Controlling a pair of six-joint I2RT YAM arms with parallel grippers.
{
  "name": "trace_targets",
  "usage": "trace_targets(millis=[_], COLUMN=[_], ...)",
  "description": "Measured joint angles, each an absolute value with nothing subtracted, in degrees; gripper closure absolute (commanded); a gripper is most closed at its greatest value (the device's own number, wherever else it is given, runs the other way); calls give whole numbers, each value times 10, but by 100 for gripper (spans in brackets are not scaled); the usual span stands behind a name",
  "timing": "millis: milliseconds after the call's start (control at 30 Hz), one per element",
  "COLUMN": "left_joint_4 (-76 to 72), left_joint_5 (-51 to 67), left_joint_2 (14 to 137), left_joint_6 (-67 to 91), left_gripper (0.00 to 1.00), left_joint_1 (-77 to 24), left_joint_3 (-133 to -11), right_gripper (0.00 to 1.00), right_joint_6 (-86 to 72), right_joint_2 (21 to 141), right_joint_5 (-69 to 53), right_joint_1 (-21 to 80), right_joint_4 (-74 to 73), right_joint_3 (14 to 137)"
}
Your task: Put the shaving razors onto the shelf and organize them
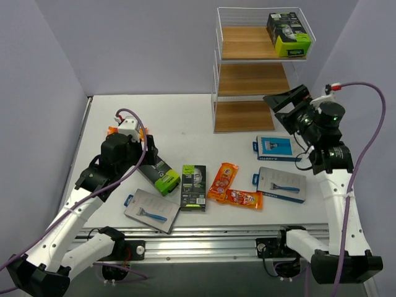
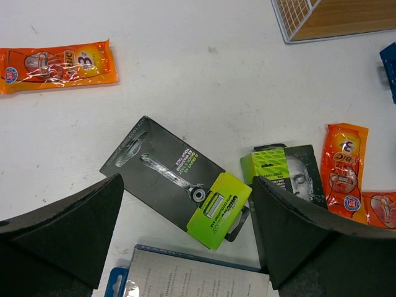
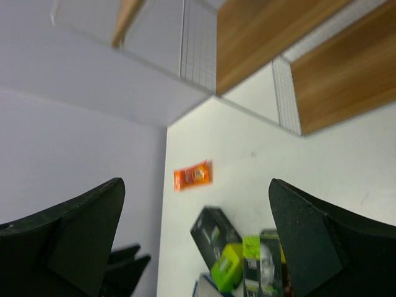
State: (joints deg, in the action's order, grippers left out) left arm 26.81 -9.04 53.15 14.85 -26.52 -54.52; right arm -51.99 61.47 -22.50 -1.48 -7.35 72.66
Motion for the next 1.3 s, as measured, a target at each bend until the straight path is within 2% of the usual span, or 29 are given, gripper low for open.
trace_targets(millis=[100, 200, 267, 400, 500, 567, 600, 667, 867, 1300], left_joint_4=[272, 276, 276, 277, 276, 276, 276, 276, 276, 276], left_joint_5=[-100, -109, -120, -138, -149, -150, -150, -147, -145, -143], left_joint_2=[543, 550, 548, 533, 525, 524, 525, 526, 526, 506], left_joint_6=[150, 149, 146, 143, 141, 141, 141, 142, 148, 157], left_gripper=[6, 6, 6, 6, 6, 6, 6, 2, 3, 4], left_joint_1=[-265, -262, -261, -257, -253, -245, -239, -225, -209, -209], left_joint_3=[-549, -553, -552, -547, -547, -547, -547, -547, -547, -539], right_gripper=[8, 16, 24, 30, 43, 55, 65, 73, 77, 69], right_joint_6=[-501, -479, -463, -443, -450, -463, -471, -488, -533, -642], right_joint_2=[574, 554, 555, 585, 596, 598, 601, 619, 717, 864], right_joint_5=[-215, -203, -185, -136, -86, -54, -42, -16, 44, 118], right_joint_1=[54, 138, 196, 326, 409, 457, 479, 517, 588, 643], right_joint_4=[-78, -71, -70, -71, -56, -30, -18, 12, 81, 148], right_joint_3=[670, 616, 583, 539, 510, 487, 478, 466, 455, 483])
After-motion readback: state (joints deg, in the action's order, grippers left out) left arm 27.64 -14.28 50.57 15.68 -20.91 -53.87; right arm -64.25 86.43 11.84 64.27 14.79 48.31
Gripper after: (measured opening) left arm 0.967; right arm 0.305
